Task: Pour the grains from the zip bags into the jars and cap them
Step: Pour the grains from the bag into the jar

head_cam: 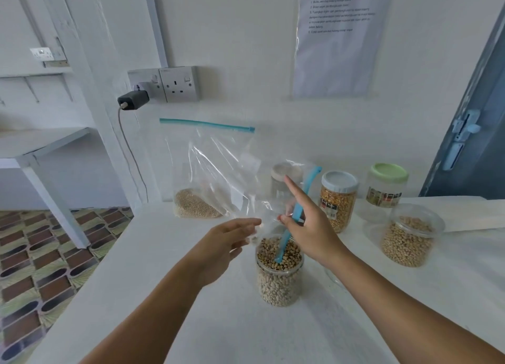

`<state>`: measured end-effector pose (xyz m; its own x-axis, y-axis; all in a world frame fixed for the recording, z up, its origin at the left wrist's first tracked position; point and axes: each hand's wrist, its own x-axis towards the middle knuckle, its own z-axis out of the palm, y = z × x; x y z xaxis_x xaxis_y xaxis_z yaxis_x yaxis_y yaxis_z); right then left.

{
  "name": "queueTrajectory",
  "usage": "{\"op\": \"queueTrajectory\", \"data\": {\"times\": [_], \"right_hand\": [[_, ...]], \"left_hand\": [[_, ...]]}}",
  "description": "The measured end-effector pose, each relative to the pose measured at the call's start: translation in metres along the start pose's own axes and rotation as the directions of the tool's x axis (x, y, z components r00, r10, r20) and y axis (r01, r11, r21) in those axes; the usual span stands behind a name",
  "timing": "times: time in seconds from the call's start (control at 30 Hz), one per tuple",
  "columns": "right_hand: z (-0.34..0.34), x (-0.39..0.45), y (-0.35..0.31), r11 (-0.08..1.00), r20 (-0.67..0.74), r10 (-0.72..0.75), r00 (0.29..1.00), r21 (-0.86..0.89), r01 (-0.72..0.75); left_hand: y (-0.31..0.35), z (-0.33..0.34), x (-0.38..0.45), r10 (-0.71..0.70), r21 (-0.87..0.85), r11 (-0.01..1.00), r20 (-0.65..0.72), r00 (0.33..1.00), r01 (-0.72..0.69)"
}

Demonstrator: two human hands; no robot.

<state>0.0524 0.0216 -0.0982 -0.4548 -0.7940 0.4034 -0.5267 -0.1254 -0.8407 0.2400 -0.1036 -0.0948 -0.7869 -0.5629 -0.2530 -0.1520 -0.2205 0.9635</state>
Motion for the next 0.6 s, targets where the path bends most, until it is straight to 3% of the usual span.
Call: {"op": "queueTrajectory", "data": {"times": [0.23, 0.43, 0.6], "right_hand": [[-0.003, -0.005, 0.005, 0.999, 0.016, 0.025, 1.0, 0.021, -0.025], [-0.003, -0.01, 0.017, 0.998, -0.031, 0.063, 0.998, 0.001, -0.063], [0.0, -0.013, 0.017, 0.989, 0.059, 0.121, 0.991, 0.081, -0.126]], "left_hand": [[-0.008, 0.015, 0.019, 0.132, -0.139, 0.979, -0.119, 0.984, -0.148], [-0.005, 0.024, 0.021, 0.319, -0.063, 0.94, -0.182, 0.93, -0.334], [-0.001, 0.032, 0.022, 0.426, 0.031, 0.903, -0.18, 0.887, -0.428]]}}
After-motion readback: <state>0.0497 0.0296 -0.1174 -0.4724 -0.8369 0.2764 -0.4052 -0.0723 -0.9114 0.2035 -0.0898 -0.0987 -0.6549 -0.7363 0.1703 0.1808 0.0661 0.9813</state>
